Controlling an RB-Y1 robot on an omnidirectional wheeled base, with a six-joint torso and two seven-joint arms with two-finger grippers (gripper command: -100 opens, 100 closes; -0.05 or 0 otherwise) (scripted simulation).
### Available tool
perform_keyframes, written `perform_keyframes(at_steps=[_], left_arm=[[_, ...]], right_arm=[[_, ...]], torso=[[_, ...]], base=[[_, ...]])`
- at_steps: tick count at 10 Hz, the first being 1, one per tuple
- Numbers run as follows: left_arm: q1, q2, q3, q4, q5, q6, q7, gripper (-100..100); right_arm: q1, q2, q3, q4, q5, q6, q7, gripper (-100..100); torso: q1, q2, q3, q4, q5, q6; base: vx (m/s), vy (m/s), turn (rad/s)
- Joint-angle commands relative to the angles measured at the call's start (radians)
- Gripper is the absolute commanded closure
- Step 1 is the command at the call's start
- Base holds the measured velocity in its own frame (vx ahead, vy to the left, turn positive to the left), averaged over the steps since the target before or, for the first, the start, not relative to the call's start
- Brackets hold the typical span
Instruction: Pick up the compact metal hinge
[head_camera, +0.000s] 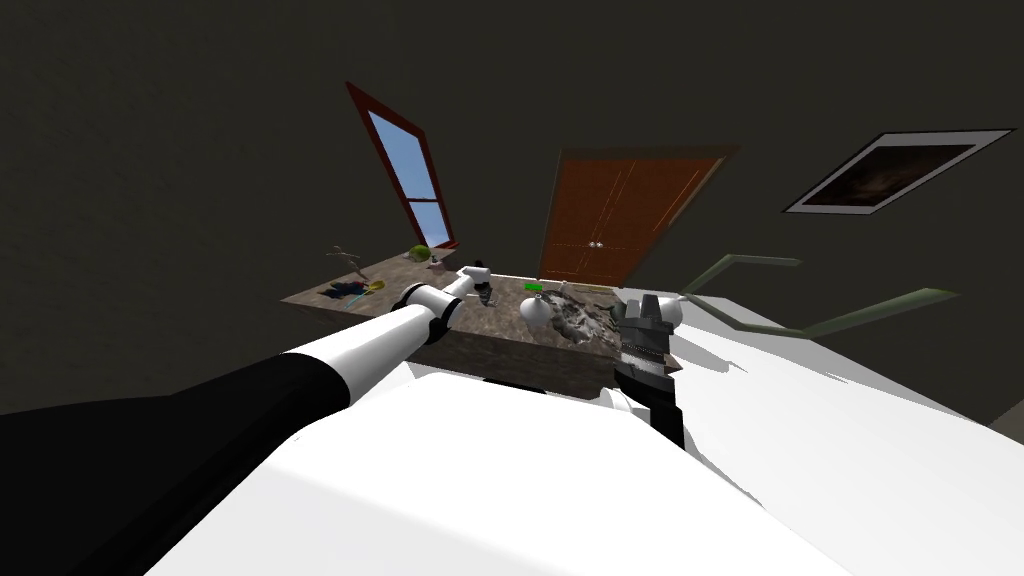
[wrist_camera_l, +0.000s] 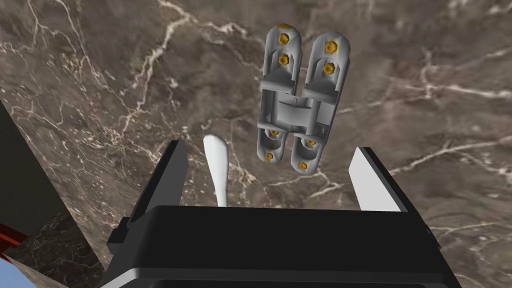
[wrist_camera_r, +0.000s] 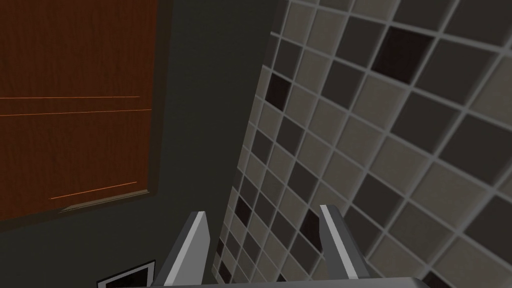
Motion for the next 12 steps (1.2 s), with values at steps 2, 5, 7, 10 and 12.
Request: perform_keyframes(at_steps=[2,5,7,10,12], left_arm=[[-0.028,-0.013,-0.001,0.082,0.003,0.004,-0.008,-100],[-0.038,-0.014,0.000,0.102,0.004,-0.011,-0.012,0],[-0.024,-0.023,0.003,0.157,-0.003,-0.041,-0.012,-100],[-0.006,-0.020,0.000,0.101,-0.005,-0.025,-0.007,100],[-0.006,-0.020,0.000,0.100,-0.005,-0.025,-0.007,100]], right_arm=[[0.000,0.000,0.000,0.000,0.000,0.000,0.000,0],[0.000,0.000,0.000,0.000,0.000,0.000,0.000,0],[0.000,0.000,0.000,0.000,0.000,0.000,0.000,0],[0.000,0.000,0.000,0.000,0.000,0.000,0.000,0],[0.000,0.000,0.000,0.000,0.000,0.000,0.000,0]], torso=[[0.000,0.000,0.000,0.000,0.000,0.000],[-0.001,-0.001,0.000,0.000,0.000,0.000],[-0.001,-0.002,-0.001,0.000,0.000,0.000],[0.000,-0.001,0.000,0.000,0.000,0.000],[0.000,-0.001,-0.001,-0.001,0.000,0.000]], base=[[0.007,-0.010,-0.029],[0.009,-0.013,-0.009],[0.042,0.001,-0.021],[0.006,0.000,0.001],[0.000,0.000,0.000]])
